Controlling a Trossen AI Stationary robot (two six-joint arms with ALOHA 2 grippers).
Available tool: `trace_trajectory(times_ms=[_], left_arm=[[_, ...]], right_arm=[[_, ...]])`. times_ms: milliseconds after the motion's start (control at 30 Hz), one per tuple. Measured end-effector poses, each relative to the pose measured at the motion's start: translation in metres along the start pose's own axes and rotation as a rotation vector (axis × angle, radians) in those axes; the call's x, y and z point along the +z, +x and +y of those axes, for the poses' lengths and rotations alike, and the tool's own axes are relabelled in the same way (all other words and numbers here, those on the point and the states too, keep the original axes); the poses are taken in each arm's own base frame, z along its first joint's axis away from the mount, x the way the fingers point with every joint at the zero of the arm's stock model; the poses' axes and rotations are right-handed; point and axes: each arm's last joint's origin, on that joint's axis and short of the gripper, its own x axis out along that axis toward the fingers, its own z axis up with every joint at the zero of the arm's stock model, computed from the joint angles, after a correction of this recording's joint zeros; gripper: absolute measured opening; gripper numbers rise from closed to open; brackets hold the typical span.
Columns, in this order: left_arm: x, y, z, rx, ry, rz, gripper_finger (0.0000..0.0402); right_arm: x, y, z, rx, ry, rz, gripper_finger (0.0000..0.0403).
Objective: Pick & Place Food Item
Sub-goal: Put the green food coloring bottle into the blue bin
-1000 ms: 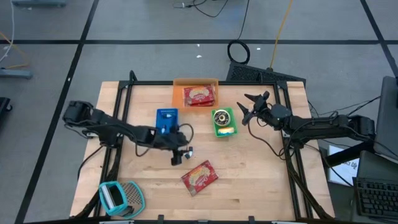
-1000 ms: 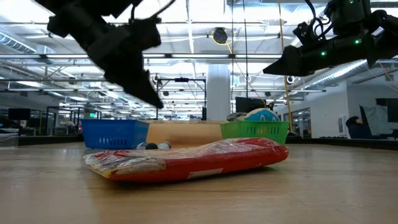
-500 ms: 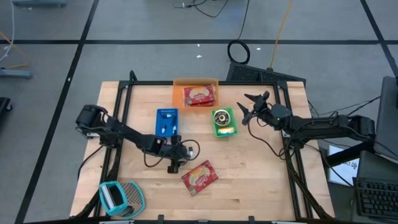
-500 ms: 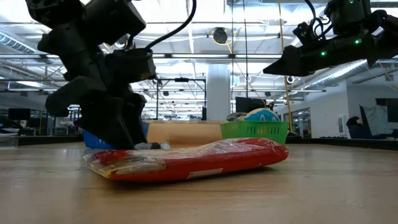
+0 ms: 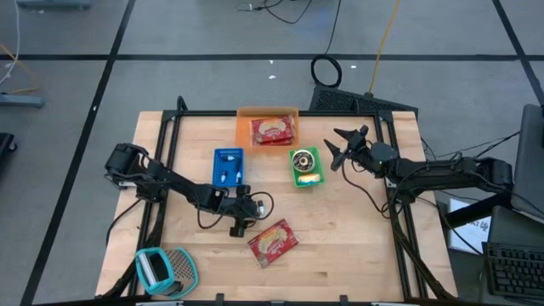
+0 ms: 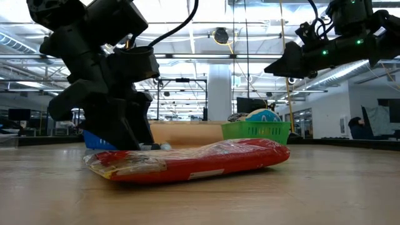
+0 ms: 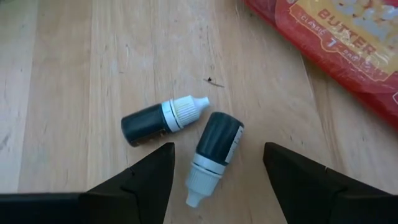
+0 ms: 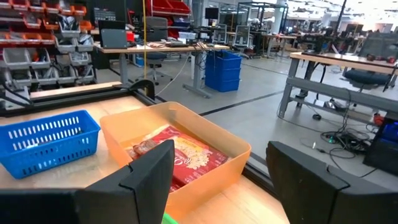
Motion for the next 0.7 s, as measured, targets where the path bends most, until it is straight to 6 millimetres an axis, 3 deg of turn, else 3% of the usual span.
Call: trace_trajectory(times_ms=[167,467,700], left_arm=[[-0.0004,0.0002,-0.0003,-0.012,-0.005,0.003,0.0231],[0.0008,0.0009,-0.0009,-0.051,-0.105,-0.014,0.0128],[0.0017,0.0012,-0.0001,-0.043,-0.165,-0.023,0.0076]], right_arm=[[0.0000,0.0000,0.0000,0.000,0.022,0.000,0.0242],[-0.0001,0.0000,0.0001,0.001,0.021,0.000,0.0242],[0.0000,-0.0001,0.0002,0.002,0.021,0.000,0.0242]])
